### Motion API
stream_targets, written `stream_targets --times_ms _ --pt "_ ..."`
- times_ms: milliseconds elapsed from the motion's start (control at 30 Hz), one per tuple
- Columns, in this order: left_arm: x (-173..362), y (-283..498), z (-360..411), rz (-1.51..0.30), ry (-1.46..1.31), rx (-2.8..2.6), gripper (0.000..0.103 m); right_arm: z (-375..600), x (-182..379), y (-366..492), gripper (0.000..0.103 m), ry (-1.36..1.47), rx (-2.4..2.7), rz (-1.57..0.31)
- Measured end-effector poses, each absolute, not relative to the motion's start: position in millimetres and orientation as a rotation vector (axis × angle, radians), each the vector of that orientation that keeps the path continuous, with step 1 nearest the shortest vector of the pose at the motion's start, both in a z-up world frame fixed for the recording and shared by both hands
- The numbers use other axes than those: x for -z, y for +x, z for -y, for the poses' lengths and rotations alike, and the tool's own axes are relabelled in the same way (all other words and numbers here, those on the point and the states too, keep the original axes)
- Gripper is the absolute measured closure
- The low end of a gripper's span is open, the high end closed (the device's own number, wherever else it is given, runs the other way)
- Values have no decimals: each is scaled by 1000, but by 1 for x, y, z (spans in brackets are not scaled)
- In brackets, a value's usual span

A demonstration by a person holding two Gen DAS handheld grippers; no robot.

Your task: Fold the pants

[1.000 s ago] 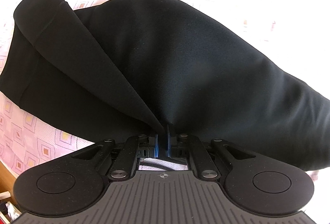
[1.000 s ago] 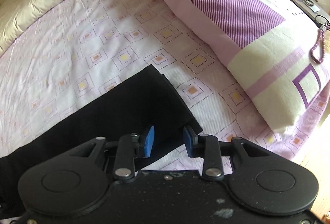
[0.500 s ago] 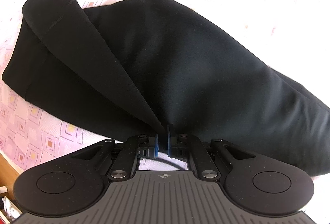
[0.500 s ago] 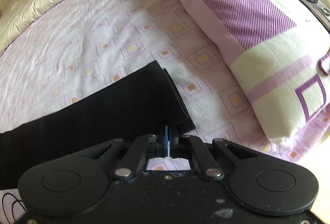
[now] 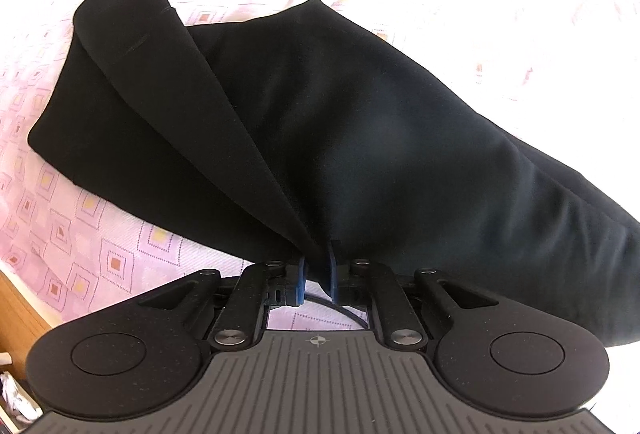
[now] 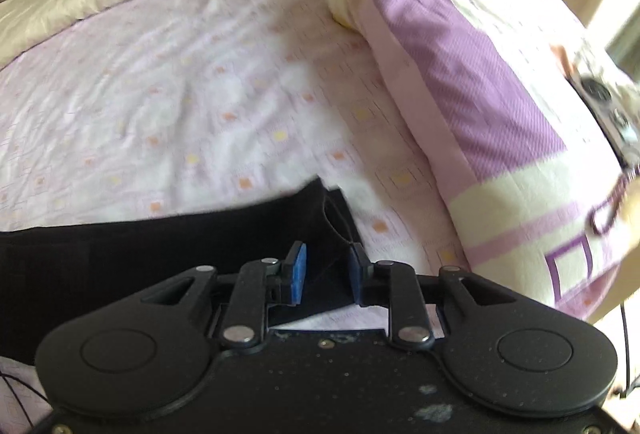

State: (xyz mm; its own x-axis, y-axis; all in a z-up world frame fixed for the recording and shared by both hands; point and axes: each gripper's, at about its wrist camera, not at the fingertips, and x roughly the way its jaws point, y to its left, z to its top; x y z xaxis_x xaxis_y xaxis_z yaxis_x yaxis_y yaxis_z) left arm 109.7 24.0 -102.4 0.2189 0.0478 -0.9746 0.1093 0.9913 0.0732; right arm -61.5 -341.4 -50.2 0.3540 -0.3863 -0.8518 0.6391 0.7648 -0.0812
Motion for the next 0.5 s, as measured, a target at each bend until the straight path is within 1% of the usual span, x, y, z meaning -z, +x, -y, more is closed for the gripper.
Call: stream_targets --times_ms 200,500 --pt "100 109 -34 -1354 85 33 91 309 43 -24 75 270 445 -997" --pt "123 122 -43 -1402 87 124 91 236 51 43 74 412 63 -1069"
